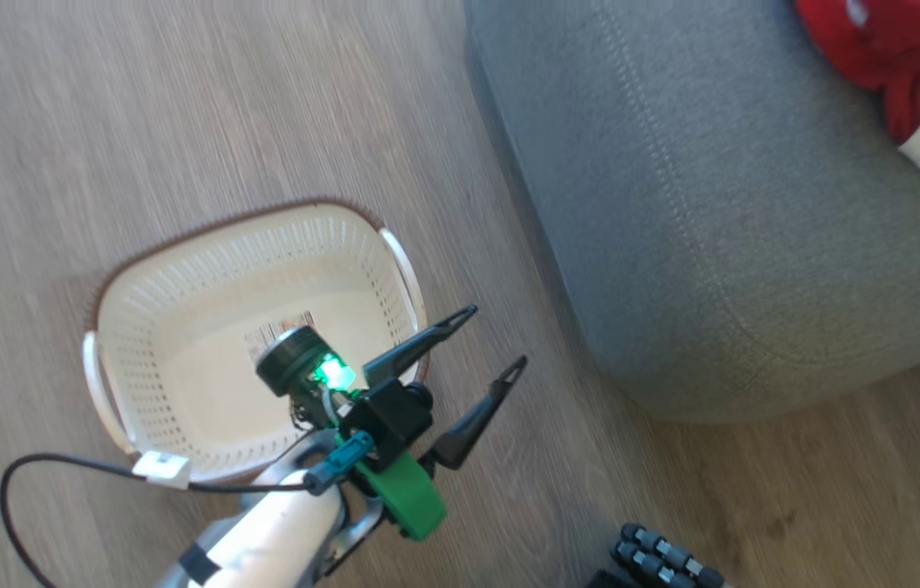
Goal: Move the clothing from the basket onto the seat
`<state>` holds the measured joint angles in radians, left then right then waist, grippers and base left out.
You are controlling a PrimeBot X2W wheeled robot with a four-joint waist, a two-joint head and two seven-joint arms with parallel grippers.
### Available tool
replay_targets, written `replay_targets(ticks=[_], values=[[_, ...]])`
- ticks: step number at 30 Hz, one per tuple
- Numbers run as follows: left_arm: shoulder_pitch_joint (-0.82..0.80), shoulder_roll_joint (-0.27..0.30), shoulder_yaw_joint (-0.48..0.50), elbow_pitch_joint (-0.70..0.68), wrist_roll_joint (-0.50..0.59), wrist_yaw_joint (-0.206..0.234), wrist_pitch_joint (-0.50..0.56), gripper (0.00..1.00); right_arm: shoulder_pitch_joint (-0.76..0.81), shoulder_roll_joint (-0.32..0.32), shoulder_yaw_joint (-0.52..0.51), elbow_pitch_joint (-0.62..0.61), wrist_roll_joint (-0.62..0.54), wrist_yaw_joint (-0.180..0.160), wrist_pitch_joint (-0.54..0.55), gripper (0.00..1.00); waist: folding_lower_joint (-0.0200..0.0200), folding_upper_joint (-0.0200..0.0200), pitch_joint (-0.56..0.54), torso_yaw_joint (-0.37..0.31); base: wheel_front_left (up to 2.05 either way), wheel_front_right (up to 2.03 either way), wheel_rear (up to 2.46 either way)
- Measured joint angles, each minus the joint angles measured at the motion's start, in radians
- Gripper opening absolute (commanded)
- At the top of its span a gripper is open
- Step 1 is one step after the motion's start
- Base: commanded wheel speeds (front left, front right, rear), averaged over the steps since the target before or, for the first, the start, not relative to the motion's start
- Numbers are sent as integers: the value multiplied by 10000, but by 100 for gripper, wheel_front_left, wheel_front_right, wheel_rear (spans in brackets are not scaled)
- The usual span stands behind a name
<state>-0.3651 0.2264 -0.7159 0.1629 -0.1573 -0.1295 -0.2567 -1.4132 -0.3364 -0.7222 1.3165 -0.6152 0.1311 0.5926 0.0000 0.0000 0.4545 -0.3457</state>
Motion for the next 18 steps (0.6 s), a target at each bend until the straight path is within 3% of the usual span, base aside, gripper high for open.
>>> replay_targets(ticks=[10, 18], values=[[622, -909, 35, 245, -184, -2, 0, 100, -441, -163, 1365, 75, 633, -2, 1214, 100, 0, 0, -1493, 51, 0, 0, 0], [861, -1321, 408, 351, -272, -2, 0, 100, -813, -73, 3244, 84, 2362, -2, -550, 100, 0, 0, -2413, 148, 0, 0, 0]])
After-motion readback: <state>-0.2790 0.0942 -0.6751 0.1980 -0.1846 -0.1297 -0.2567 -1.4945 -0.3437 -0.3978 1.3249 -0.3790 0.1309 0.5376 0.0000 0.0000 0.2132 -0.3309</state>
